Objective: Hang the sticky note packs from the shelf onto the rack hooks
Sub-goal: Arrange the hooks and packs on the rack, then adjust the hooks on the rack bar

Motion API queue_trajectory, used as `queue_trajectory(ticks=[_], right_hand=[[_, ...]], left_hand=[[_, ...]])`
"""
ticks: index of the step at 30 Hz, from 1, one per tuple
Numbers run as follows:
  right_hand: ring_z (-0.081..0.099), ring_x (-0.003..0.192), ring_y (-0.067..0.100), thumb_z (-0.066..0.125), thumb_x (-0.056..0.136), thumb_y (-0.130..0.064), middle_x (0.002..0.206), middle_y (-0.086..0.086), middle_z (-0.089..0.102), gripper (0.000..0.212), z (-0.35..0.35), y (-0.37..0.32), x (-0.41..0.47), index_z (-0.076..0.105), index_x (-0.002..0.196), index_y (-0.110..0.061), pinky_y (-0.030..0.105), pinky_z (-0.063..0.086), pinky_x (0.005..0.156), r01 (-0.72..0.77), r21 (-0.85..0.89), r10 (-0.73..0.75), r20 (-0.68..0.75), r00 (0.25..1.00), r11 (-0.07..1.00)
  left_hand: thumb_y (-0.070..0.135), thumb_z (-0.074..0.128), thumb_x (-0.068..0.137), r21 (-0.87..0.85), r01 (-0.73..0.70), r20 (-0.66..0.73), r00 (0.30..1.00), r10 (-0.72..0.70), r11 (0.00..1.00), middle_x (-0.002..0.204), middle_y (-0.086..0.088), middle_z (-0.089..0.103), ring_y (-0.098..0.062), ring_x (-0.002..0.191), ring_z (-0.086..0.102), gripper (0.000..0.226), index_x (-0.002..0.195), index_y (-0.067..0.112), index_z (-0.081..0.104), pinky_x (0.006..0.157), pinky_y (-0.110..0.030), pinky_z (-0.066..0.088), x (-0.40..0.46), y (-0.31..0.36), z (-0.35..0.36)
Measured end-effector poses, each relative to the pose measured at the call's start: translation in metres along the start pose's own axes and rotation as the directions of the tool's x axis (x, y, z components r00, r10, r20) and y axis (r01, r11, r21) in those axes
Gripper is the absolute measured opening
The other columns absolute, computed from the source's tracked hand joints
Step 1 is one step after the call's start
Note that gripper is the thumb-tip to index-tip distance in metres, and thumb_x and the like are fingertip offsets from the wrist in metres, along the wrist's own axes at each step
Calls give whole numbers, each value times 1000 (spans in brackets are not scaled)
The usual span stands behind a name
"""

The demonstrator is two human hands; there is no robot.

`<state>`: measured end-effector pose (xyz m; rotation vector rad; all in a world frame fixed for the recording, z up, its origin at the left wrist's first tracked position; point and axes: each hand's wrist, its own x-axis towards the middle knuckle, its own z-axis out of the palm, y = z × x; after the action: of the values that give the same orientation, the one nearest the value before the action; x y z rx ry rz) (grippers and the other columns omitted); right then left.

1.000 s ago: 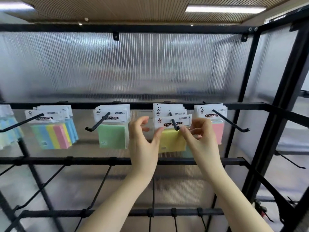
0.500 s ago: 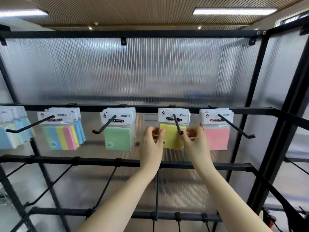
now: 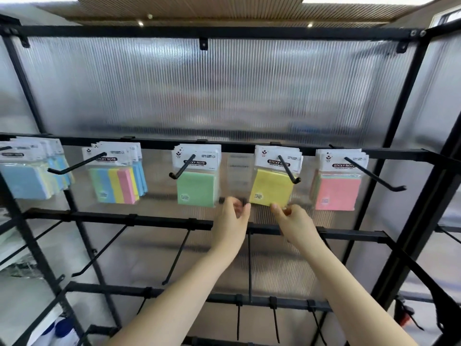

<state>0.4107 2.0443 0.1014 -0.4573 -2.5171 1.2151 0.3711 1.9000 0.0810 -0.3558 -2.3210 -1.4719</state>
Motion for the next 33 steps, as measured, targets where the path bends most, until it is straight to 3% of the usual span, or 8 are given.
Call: queue_trajectory(ticks=[3,7,15,19,23,27,30,33], right_hand=[[65,77,24,46,96,-49,86,8,67,42,17,-4,-10,59,94,-9,37,55,70,-65,-85,77,141,987,994],[57,63,20,46,97,-41,73,6,63,39,51,-29,-29,60,85,-8,30,45,58,-9,-87,31,257,966,996],[60,65,18,48,96,-37,70,-2,62,28,138,-103,-84,56,79,-17,27,45,59,193,-90,-154,327,932,977],[60,71,27,46,96,-28,71,4,61,28,192,-151,-116,51,71,-15,33,48,67,263,-102,-201,406,891,960],[63,83,32,45,96,-24,88,12,66,23,249,-198,-148,62,92,-9,44,54,79,349,-91,-270,466,842,933],[64,85,32,45,96,-28,91,13,66,26,307,-243,-181,62,97,-8,42,54,80,431,-49,-340,539,771,901],[64,83,29,49,95,-29,84,7,65,22,348,-274,-207,60,83,-15,38,53,76,502,8,-417,568,709,865],[63,78,28,49,94,-28,75,0,60,26,386,-300,-233,46,69,-28,31,46,65,545,75,-472,606,640,835]], left_hand=[[36,53,95,124,7,243,969,-38,992,89,10,60,-9,83,58,13,93,23,54,66,-22,42,-6,-17,-21],[39,50,95,277,-84,388,921,-31,957,91,14,62,-5,79,60,11,94,30,57,63,-24,48,-17,-38,-64],[30,52,96,359,-101,246,969,11,928,99,7,67,-11,93,63,13,102,24,61,73,-29,52,-33,-83,-187],[31,51,96,367,-47,195,981,-27,929,98,12,65,-6,91,61,8,95,30,58,66,-17,44,-43,-105,-263],[31,48,97,450,16,116,990,-76,893,93,13,62,-12,86,61,9,98,28,57,73,-31,51,-56,-131,-342],[32,48,97,528,103,2,992,-123,843,99,7,68,-14,90,64,17,106,24,60,76,-38,54,-73,-162,-415],[31,50,96,567,166,-59,985,-161,807,100,6,69,-15,91,65,14,103,25,60,77,-37,54,-90,-184,-463],[30,51,96,617,238,-121,971,-208,750,95,6,68,-17,87,64,10,100,25,59,65,-31,48,-104,-205,-504]])
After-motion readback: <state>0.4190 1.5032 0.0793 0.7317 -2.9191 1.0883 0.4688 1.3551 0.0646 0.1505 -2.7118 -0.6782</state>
